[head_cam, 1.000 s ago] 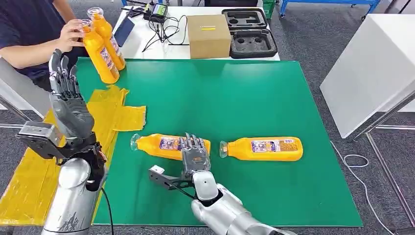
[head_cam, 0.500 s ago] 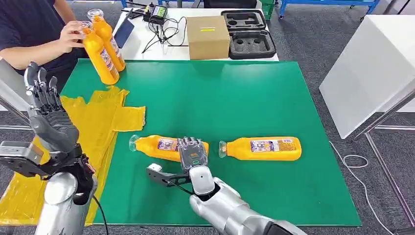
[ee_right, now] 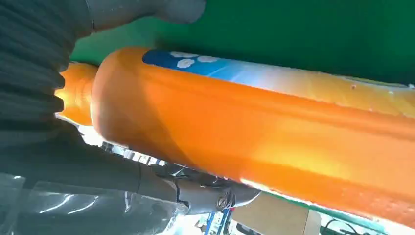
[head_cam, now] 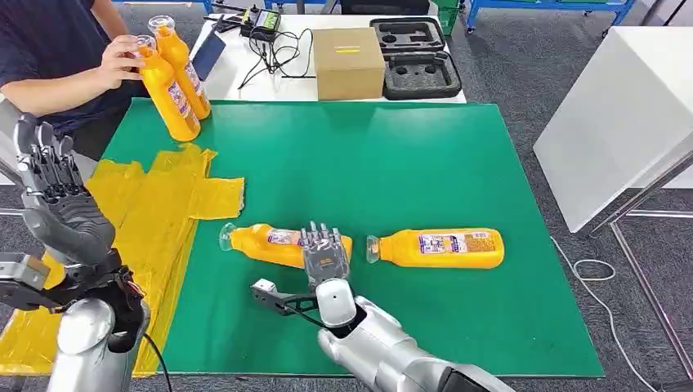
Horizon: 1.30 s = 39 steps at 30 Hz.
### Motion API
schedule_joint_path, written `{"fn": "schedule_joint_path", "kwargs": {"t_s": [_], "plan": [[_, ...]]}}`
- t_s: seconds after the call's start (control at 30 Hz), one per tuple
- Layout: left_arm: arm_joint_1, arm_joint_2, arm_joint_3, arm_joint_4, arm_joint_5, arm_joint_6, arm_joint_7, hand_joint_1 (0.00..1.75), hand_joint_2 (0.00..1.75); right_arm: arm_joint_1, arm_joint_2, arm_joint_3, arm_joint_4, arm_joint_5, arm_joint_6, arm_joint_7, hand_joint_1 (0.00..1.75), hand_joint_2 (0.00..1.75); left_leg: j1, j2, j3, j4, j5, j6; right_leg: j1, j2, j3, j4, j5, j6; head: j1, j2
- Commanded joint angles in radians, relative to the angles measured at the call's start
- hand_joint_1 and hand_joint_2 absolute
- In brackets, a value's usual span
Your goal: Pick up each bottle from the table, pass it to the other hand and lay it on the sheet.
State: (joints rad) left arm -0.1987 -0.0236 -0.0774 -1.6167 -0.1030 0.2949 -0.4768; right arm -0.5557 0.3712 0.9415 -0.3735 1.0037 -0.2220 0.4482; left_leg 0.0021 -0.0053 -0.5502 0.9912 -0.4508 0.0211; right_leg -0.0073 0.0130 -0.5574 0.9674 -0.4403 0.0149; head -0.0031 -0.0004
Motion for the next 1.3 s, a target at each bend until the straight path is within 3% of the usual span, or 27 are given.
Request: {"fn": "schedule_joint_path", "kwargs": {"t_s": [0.03,0.47,0.67,0.7,0.73,1.3], "plan": [[-0.002,0.016,0.019,0.009,0.006,-0.001,0.000,0.00,0.00,0.021,-0.022,0.015,0.090,-0.009,0.035,0.004,0.00,1.75,0.000,-0.002,0.002,-0.002,0.000,-0.001,0.000,-0.003,0.003,-0.002,0.000,0.000,0.000,0.000],[-0.020,0.009,0.017,0.015,0.010,0.000,0.000,0.00,0.00,0.023,-0.026,-0.026,0.124,-0.012,0.073,0.008,0.00,1.75,0.000,-0.003,0.003,-0.001,0.001,-0.001,0.000,-0.004,0.003,-0.002,0.000,0.000,0.000,0.000],[0.020,0.012,0.039,-0.023,0.006,0.005,0.005,0.00,0.00,0.020,-0.033,-0.074,0.119,0.056,0.001,0.054,0.00,1.75,0.000,-0.002,0.003,-0.002,0.001,-0.001,0.001,-0.004,0.004,-0.003,0.000,0.000,0.000,0.000],[0.027,0.012,0.042,-0.026,0.004,0.004,0.004,0.00,0.00,0.021,-0.032,-0.090,0.117,0.060,-0.007,0.057,0.30,1.75,0.000,-0.001,0.004,-0.002,0.001,-0.001,0.000,-0.003,0.004,-0.002,0.000,0.000,0.000,0.000],[0.034,0.012,0.045,-0.028,0.004,0.004,0.002,0.00,0.00,0.020,-0.034,-0.091,0.115,0.077,-0.022,0.070,1.71,1.75,0.000,-0.002,0.004,-0.002,0.001,-0.001,0.001,-0.003,0.005,-0.003,0.000,0.000,0.000,0.000],[0.030,-0.001,0.051,-0.034,-0.004,0.000,0.002,0.00,0.00,0.030,-0.032,-0.140,0.106,0.128,-0.032,0.073,1.75,1.75,0.000,-0.003,0.003,-0.002,0.001,-0.001,0.000,-0.004,0.005,-0.002,0.000,0.000,0.000,0.000]]}}
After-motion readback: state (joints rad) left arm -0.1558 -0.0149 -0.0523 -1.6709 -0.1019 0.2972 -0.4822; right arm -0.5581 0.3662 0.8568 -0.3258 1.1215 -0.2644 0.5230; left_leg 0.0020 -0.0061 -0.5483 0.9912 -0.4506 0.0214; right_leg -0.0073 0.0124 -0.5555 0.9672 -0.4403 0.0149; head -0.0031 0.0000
